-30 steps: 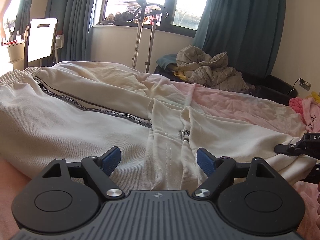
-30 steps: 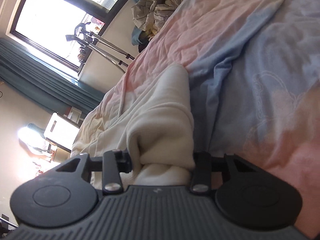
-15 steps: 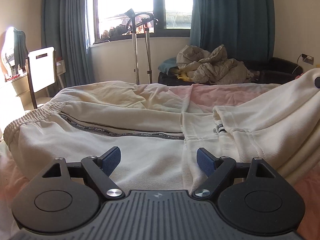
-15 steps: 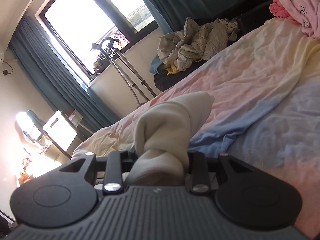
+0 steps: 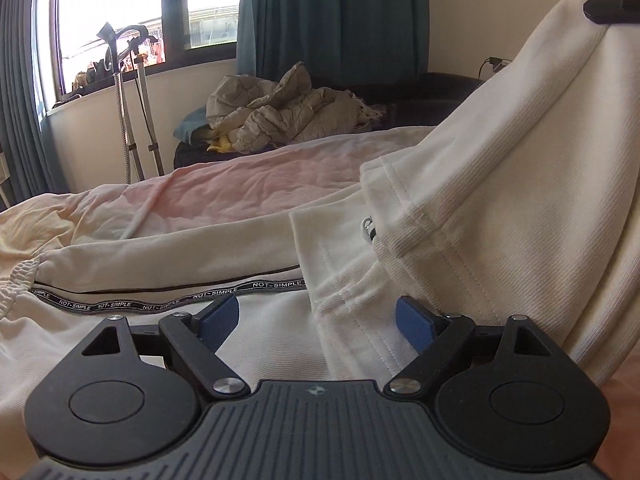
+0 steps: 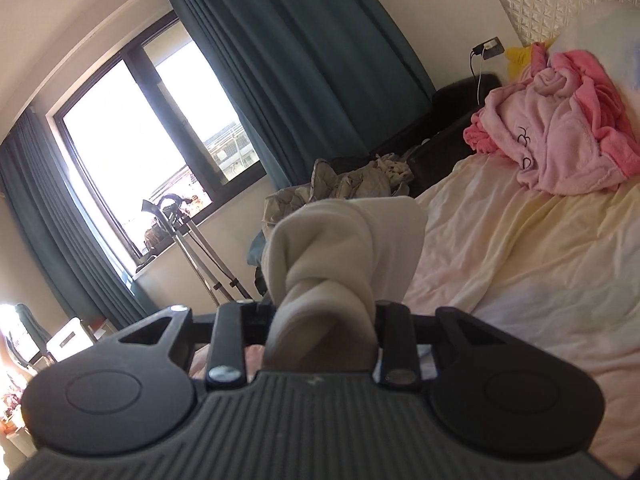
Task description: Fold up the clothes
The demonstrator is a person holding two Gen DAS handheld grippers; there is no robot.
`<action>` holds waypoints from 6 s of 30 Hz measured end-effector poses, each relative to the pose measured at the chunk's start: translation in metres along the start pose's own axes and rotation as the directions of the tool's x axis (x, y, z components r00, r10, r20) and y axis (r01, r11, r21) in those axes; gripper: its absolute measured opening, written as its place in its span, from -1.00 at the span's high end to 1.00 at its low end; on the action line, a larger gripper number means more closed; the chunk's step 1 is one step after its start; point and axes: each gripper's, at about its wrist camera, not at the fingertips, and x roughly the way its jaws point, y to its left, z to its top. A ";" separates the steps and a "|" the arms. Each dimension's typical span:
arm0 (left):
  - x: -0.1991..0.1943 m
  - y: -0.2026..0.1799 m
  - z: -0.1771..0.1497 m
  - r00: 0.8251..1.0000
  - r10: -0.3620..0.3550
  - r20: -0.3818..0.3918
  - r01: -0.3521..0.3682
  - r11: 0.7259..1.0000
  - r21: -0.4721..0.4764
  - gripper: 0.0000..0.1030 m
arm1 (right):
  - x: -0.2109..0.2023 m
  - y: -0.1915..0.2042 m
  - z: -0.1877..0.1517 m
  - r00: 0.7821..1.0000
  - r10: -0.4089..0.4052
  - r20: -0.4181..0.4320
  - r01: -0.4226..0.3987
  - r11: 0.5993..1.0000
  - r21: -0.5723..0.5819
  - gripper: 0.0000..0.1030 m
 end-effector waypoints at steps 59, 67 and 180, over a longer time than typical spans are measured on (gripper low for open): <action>-0.128 0.321 -0.055 0.977 0.188 0.099 -0.119 0.870 -0.479 -0.74 | 0.013 0.245 -0.259 0.814 0.326 -0.481 -0.581 0.437 -0.687 -0.02; -0.106 0.330 -0.072 0.968 0.233 -0.090 -0.245 0.814 -0.527 -0.79 | 0.026 0.167 -0.198 0.942 0.118 -0.314 -0.298 0.725 -0.621 -0.05; -0.037 0.311 -0.146 0.975 -0.059 0.215 0.220 0.085 -0.972 -0.64 | 0.180 0.020 -0.195 0.753 0.463 -0.467 -0.246 0.857 0.453 -0.65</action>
